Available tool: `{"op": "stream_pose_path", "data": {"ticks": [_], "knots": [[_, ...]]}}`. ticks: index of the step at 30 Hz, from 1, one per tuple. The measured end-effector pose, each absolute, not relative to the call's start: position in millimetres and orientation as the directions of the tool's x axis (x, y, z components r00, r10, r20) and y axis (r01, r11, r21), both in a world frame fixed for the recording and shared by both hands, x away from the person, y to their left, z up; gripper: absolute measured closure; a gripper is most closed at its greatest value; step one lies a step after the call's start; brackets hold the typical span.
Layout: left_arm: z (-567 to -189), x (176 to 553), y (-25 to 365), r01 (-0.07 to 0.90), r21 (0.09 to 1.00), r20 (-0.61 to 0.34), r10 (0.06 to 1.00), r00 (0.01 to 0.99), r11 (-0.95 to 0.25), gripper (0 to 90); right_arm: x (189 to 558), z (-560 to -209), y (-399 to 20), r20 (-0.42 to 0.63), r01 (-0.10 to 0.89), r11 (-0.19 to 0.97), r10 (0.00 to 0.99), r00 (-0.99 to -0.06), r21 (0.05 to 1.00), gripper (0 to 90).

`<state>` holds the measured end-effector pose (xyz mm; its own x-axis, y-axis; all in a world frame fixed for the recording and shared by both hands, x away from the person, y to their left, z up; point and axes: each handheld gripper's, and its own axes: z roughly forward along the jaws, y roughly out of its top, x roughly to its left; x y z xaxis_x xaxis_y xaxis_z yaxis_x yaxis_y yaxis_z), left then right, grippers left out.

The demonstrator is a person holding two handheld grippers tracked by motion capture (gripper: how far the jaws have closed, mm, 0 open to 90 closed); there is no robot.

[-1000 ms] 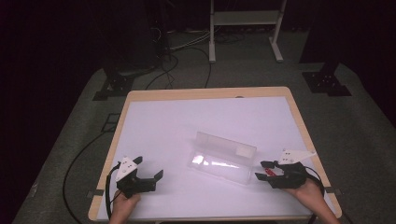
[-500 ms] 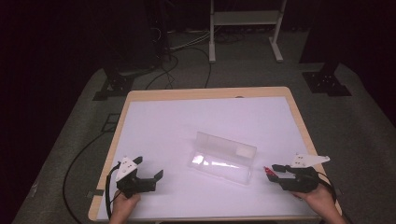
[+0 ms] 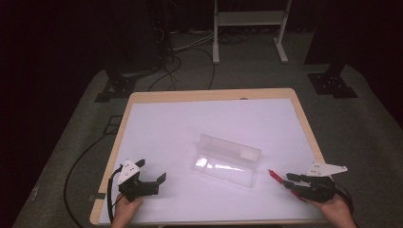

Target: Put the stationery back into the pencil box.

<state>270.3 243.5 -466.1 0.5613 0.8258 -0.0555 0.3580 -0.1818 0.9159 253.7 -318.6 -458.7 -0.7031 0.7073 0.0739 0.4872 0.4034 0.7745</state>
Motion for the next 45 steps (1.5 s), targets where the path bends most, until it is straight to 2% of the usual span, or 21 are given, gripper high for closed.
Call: {"op": "stream_pose_path", "data": {"ticks": [13,31,45], "knots": [[-466.1,270.0,243.5,0.358,0.916,-0.056,0.826,0.56,-0.181,0.0,249.9,-471.6,-320.9,0.061,0.506,0.412,0.727,-0.684,0.758,67.6],[-466.1,269.9,243.6,0.358,0.916,-0.056,0.827,0.559,-0.18,0.0,248.5,-479.2,-319.6,0.054,0.512,0.417,0.734,-0.677,0.751,77.0],[-466.0,270.1,243.9,0.36,0.915,-0.057,0.827,0.56,-0.18,0.0,246.0,-473.1,-324.3,0.108,0.526,0.368,0.733,-0.671,0.767,78.9]]}}
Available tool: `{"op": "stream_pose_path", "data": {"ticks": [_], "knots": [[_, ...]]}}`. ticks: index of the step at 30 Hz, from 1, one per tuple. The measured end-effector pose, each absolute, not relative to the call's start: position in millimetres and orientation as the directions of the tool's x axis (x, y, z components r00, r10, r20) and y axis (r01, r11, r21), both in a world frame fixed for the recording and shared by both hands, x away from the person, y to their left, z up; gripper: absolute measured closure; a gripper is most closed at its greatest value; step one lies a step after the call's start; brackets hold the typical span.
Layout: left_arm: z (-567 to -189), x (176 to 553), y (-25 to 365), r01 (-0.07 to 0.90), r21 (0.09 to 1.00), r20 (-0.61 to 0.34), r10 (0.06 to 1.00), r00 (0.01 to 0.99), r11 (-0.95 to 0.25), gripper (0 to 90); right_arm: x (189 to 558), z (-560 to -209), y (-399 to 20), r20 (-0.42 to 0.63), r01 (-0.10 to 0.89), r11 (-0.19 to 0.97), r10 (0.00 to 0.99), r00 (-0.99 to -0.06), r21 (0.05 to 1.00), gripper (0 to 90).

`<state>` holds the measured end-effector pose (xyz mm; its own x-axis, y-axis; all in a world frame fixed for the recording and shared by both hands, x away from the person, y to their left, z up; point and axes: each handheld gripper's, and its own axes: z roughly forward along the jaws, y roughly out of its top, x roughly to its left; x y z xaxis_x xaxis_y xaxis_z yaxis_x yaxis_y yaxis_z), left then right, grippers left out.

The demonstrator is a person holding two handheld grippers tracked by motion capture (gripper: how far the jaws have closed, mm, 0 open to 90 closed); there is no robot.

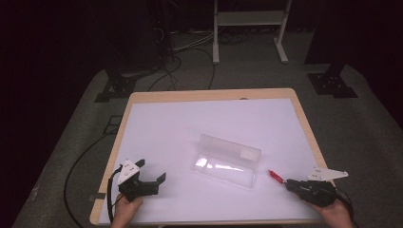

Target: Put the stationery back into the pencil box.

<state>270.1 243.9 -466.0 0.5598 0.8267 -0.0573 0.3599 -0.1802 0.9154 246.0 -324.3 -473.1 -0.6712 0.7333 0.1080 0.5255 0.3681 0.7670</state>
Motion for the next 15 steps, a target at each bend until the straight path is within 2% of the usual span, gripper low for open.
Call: {"op": "stream_pose_path", "data": {"ticks": [15], "knots": [[-466.2,270.1,243.7,0.358,0.916,-0.057,0.825,0.562,-0.181,0.0,239.5,-442.0,-310.8,0.133,0.47,0.365,0.66,-0.739,0.803,78.9]]}}
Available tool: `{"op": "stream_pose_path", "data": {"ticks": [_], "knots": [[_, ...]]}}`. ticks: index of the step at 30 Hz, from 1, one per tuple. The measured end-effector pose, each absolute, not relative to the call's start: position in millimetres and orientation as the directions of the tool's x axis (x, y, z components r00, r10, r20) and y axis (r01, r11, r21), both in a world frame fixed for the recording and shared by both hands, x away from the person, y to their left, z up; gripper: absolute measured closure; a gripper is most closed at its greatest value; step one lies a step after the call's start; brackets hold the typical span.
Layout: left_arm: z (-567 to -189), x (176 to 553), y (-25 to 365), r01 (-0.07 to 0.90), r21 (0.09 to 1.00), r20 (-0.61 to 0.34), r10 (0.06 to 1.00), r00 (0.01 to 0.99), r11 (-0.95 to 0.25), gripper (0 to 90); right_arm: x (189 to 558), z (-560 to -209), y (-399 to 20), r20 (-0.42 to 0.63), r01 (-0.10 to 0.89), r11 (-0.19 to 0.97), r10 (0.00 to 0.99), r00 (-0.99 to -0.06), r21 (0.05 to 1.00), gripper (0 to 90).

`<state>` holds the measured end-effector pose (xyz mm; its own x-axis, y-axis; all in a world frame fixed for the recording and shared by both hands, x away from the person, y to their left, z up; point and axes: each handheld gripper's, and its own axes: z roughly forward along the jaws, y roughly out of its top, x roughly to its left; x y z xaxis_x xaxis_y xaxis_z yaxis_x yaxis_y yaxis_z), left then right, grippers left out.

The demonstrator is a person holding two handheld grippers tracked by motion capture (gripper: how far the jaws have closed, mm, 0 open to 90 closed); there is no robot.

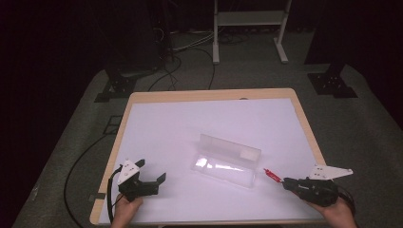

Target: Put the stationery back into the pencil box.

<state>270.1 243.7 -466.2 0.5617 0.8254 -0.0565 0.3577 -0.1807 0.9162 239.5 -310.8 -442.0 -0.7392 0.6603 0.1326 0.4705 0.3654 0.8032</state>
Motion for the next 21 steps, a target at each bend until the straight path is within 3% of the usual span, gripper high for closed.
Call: {"op": "stream_pose_path", "data": {"ticks": [21], "knots": [[-466.0,270.1,244.2,0.359,0.916,-0.059,0.825,0.562,-0.179,0.0,255.0,-418.3,-263.8,0.1,0.395,0.443,0.555,-0.826,0.804,78.9]]}}
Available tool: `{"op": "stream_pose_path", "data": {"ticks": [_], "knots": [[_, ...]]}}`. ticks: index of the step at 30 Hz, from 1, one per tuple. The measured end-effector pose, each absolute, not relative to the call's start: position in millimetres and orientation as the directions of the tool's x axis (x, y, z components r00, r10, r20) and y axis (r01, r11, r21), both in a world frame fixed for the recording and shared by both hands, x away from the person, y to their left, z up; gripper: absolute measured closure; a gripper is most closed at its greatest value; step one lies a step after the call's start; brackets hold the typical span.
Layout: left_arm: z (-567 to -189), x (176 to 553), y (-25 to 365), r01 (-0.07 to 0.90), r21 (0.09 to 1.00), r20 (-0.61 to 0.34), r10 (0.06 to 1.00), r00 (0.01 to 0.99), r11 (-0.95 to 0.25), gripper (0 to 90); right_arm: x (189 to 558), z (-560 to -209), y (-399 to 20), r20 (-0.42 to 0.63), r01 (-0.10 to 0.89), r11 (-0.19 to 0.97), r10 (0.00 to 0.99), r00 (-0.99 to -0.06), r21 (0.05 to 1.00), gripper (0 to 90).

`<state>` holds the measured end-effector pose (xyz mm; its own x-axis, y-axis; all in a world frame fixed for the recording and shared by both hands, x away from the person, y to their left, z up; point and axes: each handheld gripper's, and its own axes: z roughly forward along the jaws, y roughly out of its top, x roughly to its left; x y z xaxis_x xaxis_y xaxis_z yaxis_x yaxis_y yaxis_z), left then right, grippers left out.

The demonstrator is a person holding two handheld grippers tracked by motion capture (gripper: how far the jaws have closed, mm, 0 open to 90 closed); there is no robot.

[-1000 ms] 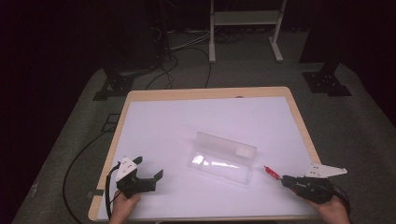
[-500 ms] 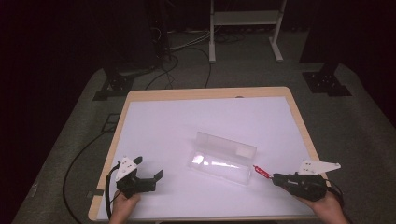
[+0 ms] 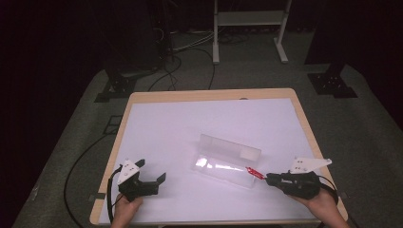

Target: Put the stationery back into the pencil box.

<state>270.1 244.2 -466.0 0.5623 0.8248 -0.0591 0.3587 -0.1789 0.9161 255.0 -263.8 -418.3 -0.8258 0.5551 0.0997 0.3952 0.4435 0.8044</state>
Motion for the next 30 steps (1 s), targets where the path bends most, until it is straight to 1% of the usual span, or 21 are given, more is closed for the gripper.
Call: {"op": "stream_pose_path", "data": {"ticks": [16,30], "knots": [[-466.1,270.2,244.5,0.358,0.917,-0.061,0.824,0.563,-0.176,0.0,272.8,-405.4,-233.8,0.072,0.347,0.49,0.495,-0.866,0.8,78.9],[-466.1,270.1,244.3,0.356,0.917,-0.06,0.823,0.564,-0.178,0.0,283.4,-402.8,-219.4,0.074,0.337,0.505,0.47,-0.879,0.795,78.9]]}}
